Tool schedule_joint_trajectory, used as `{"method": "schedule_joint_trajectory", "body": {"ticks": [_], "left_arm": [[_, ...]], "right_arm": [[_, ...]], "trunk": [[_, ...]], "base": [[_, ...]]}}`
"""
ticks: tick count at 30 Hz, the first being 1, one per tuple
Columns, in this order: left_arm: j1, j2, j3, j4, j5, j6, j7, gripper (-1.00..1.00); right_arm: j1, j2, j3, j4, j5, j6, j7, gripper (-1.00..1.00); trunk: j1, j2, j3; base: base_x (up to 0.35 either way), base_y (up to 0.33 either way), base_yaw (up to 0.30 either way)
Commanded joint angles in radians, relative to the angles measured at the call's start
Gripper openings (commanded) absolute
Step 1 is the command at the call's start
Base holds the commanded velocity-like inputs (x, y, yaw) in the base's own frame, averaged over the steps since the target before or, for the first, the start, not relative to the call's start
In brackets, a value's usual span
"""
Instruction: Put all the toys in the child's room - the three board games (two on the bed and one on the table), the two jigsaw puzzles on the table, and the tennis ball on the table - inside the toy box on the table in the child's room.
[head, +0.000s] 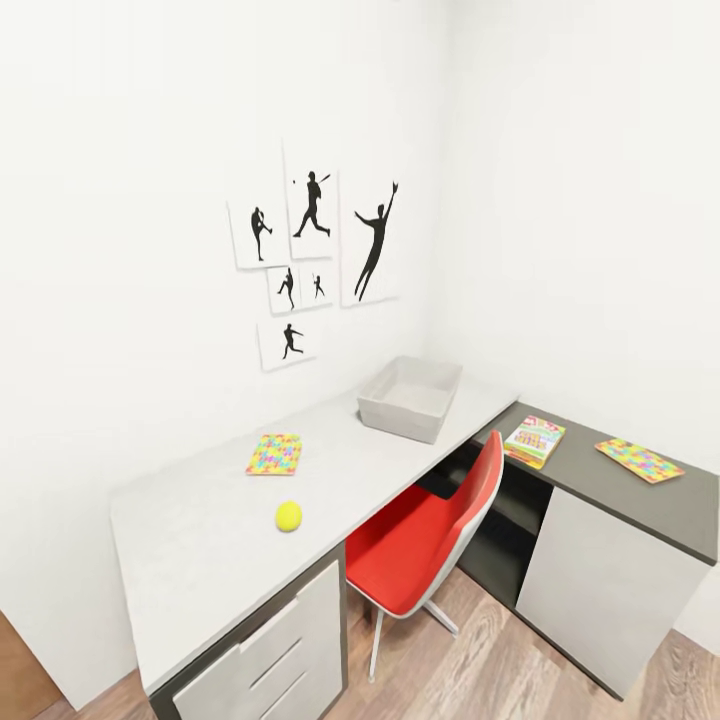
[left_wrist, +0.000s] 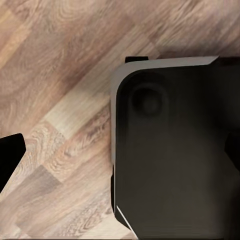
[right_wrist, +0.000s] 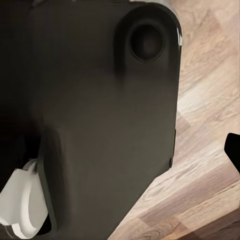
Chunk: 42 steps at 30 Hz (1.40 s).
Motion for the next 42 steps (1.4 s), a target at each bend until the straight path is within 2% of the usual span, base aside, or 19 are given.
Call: {"method": "schedule_joint_trajectory", "body": {"ticks": [1,18,21,30,34,42], "left_arm": [[0.0,0.0,-0.001,0.0,-0.001,-0.001,0.003,1.0],[0.0,-0.001,-0.003,-0.004,-0.004,-0.009,-0.004,1.0],[0.0,-0.001,-0.021,-0.004,-0.005,-0.008,-0.005,1.0],[0.0,-0.001,-0.119,-0.004,-0.005,-0.008,-0.006,1.0],[0.0,-0.001,-0.137,-0.004,-0.005,-0.008,-0.006,1.0],[0.0,-0.001,-0.144,-0.004,-0.005,-0.009,-0.006,1.0]], "right_arm": [[0.0,0.001,-0.001,0.0,-0.001,-0.008,0.0,1.0],[0.0,0.012,-0.001,0.0,-0.003,-0.071,0.006,1.0],[0.0,0.008,-0.004,0.0,-0.004,-0.073,0.006,1.0],[0.0,0.009,-0.01,0.0,-0.005,-0.076,0.006,1.0],[0.0,0.009,-0.01,0.0,-0.006,-0.078,0.006,1.0],[0.0,0.009,-0.01,0.0,-0.006,-0.08,0.005,1.0]], "trunk": [[-0.004,0.007,0.002],[-0.069,0.126,0.056],[-0.081,0.147,0.065],[-0.115,0.21,0.093],[-0.13,0.238,0.106],[-0.161,0.294,0.131]], "base": [[0.0,0.0,0.0],[0.0,0.0,0.0],[0.0,0.0,0.0],[0.0,0.0,-0.11],[0.0,0.0,-0.257],[0.0,0.0,-0.276]]}}
